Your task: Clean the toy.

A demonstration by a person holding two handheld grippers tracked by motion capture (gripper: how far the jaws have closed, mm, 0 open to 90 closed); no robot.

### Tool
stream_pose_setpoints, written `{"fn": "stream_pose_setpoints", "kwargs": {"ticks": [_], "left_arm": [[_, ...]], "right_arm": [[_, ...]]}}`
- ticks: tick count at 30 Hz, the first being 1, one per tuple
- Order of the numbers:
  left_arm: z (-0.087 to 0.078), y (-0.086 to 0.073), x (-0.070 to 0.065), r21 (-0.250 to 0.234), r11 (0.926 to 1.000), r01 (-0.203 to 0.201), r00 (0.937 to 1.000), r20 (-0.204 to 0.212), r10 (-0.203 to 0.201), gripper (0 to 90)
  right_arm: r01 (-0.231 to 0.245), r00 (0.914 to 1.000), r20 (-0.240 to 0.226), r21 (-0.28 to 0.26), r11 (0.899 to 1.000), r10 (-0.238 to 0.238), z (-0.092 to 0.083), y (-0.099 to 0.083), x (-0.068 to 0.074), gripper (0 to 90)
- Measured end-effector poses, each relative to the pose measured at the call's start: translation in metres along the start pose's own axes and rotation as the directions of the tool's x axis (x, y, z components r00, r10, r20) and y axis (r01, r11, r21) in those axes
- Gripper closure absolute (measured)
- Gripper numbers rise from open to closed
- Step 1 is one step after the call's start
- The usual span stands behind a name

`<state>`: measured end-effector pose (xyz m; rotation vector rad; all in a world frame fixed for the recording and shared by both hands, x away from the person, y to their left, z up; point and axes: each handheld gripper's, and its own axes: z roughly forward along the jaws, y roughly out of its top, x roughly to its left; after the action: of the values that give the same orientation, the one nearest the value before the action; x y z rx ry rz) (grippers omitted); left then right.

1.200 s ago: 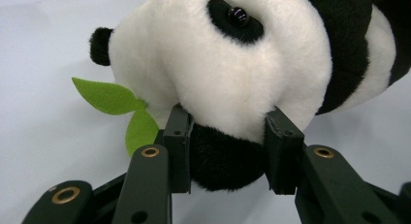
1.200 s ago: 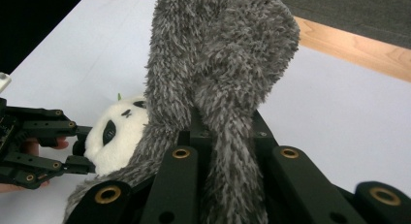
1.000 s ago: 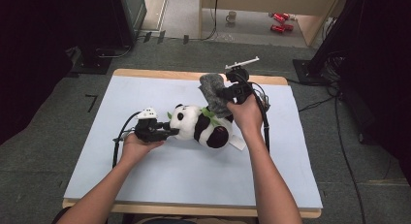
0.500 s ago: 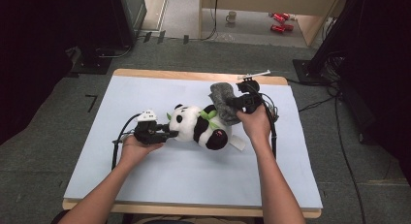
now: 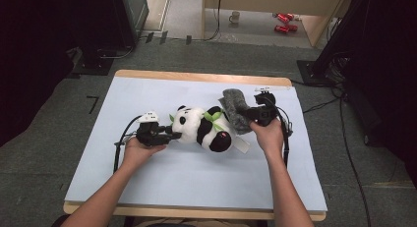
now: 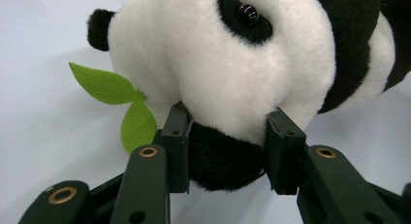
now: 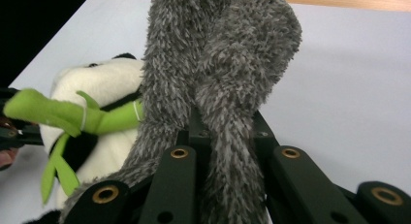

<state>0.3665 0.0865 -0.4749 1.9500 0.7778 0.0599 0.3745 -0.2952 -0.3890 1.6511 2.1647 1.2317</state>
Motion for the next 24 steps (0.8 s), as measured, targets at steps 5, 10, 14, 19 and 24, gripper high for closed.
{"fn": "stream_pose_setpoints", "kwargs": {"ticks": [5,10,14,19,24], "left_arm": [[0.000,0.000,-0.001,-0.005,1.0000,0.001,1.0000,-0.005,-0.001,59.8],[0.000,-0.001,-0.001,-0.009,1.0000,0.001,1.0000,-0.006,-0.001,59.7],[0.000,-0.001,-0.001,-0.009,1.0000,-0.002,1.0000,-0.006,0.002,59.5],[0.000,-0.001,-0.001,-0.005,0.9999,-0.011,0.9999,-0.006,0.011,59.3],[0.000,-0.001,-0.001,-0.005,0.9999,-0.013,0.9999,-0.008,0.013,59.1]], "right_arm": [[0.002,0.9999,0.010,-0.014,1.000,-0.002,-0.003,-0.013,-0.011,78.9],[-0.021,0.9992,0.033,0.020,1.000,0.021,0.000,-0.021,-0.023,78.9],[-0.041,0.9984,0.041,0.041,0.998,0.039,0.004,-0.026,-0.028,78.9],[-0.068,0.9972,0.038,0.075,0.995,0.065,0.011,-0.033,-0.032,78.9],[-0.082,0.9956,0.051,0.055,0.995,0.079,0.005,-0.032,-0.037,78.9]]}}
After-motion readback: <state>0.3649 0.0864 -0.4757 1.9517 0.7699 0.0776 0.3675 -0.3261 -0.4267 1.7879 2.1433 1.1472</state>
